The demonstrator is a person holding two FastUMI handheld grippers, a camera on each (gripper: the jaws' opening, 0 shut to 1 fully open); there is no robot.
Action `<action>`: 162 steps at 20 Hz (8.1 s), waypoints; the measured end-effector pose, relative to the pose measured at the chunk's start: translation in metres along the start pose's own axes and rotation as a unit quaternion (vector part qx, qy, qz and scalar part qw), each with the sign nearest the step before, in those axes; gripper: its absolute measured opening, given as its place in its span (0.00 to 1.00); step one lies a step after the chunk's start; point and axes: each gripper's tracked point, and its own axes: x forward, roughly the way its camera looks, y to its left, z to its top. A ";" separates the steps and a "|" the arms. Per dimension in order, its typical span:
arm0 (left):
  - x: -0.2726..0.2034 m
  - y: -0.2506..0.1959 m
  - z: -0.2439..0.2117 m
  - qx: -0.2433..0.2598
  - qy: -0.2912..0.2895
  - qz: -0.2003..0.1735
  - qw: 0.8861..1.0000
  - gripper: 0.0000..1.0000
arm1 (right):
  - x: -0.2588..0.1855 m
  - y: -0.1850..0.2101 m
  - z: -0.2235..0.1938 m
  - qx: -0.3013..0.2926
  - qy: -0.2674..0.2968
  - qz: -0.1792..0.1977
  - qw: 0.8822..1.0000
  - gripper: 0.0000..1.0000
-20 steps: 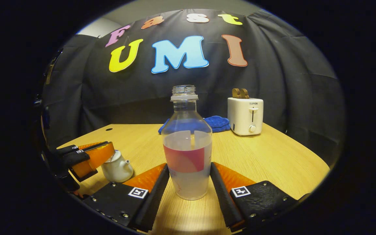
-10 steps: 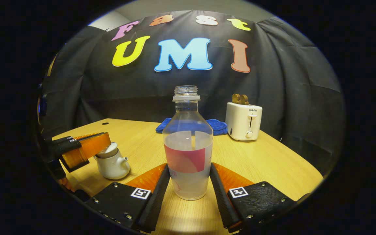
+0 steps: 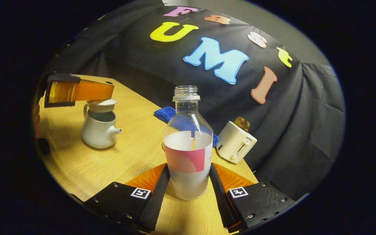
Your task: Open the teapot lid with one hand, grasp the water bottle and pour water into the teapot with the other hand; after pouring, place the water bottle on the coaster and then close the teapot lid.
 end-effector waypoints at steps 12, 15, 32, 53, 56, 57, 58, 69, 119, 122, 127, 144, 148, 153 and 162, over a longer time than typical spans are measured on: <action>-0.023 0.069 -0.001 -0.024 0.013 0.018 0.999 0.12 | 0.014 0.019 0.025 -0.241 -0.001 -0.006 0.971 0.72; -0.027 0.076 -0.001 -0.018 0.014 0.012 1.000 0.12 | 0.015 0.017 0.033 -0.297 0.002 -0.008 0.955 0.72; -0.027 0.088 -0.003 -0.041 0.011 0.003 0.999 0.12 | 0.012 0.020 0.078 -0.553 -0.025 -0.029 0.832 0.72; -0.025 0.092 -0.006 -0.050 0.014 0.006 0.999 0.12 | 0.020 0.004 0.129 -0.697 -0.099 -0.116 0.700 0.72; -0.024 0.092 -0.005 -0.051 0.013 0.007 0.999 0.12 | 0.021 0.004 0.131 -0.701 -0.098 -0.113 0.698 0.72; -0.024 0.091 -0.006 -0.052 0.013 0.007 0.999 0.12 | 0.021 0.003 0.133 -0.700 -0.098 -0.113 0.698 0.72; -0.024 0.091 -0.006 -0.051 0.013 0.007 0.999 0.12 | 0.022 0.004 0.132 -0.698 -0.097 -0.114 0.700 0.72; -0.024 0.096 -0.004 -0.062 0.011 0.012 0.998 0.12 | 0.029 0.002 0.121 -0.668 -0.088 -0.087 0.734 0.72; -0.021 0.076 -0.005 -0.022 0.010 -0.004 1.000 0.12 | 0.156 0.004 0.044 0.218 0.010 0.076 0.973 0.76; -0.020 0.075 -0.005 -0.025 0.013 -0.004 1.000 0.12 | 0.153 0.006 0.050 0.229 0.007 0.087 0.969 0.79; -0.017 0.071 -0.001 -0.020 0.011 0.000 1.000 0.12 | 0.141 -0.003 0.075 0.240 -0.027 0.090 0.966 0.95; 0.004 -0.011 -0.006 0.015 0.030 -0.051 0.998 0.12 | 0.069 -0.050 0.077 0.268 -0.064 0.076 0.958 0.95; 0.010 -0.022 -0.013 0.020 0.042 -0.059 0.997 0.12 | 0.039 -0.046 0.064 0.252 -0.061 0.076 0.963 0.95; 0.012 -0.022 -0.017 0.045 0.043 -0.044 0.997 0.12 | 0.010 -0.037 0.047 0.262 -0.052 0.058 0.962 0.95; 0.012 -0.018 -0.024 0.057 0.043 -0.031 0.997 0.14 | -0.001 -0.020 0.026 0.274 -0.037 0.060 0.959 0.95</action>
